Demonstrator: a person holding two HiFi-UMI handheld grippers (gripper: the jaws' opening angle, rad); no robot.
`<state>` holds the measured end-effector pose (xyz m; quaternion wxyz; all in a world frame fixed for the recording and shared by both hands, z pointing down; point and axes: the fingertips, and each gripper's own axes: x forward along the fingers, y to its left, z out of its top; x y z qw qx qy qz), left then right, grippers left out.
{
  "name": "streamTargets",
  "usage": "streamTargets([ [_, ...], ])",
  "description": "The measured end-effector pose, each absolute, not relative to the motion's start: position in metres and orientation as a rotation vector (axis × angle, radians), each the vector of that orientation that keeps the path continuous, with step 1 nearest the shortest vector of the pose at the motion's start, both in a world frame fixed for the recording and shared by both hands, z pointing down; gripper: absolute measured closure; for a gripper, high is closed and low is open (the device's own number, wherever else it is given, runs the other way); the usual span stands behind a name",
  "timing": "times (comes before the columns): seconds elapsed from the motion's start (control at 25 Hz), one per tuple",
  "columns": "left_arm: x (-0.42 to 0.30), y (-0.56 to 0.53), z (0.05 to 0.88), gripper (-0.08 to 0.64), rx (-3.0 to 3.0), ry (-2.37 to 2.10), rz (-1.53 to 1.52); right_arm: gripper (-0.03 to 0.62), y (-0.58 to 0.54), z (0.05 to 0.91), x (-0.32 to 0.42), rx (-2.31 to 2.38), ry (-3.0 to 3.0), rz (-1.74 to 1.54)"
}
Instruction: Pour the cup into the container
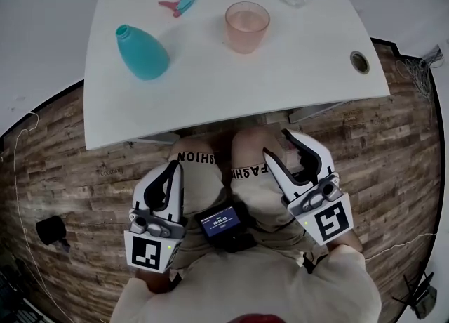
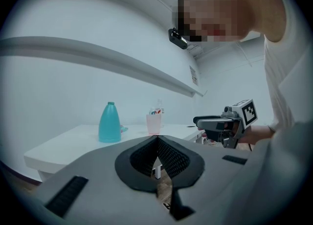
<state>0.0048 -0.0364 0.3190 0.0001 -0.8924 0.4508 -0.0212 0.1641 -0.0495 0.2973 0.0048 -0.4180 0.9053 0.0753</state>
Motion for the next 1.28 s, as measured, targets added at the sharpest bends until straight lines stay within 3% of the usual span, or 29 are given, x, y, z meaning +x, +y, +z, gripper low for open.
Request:
streamTargets([
  [1.28,-0.026,-0.102,0.27,0.549,-2.755,1.479,-0.035,0.371,-0.132,0.257,0.172,-1.351,2.9,0.239],
])
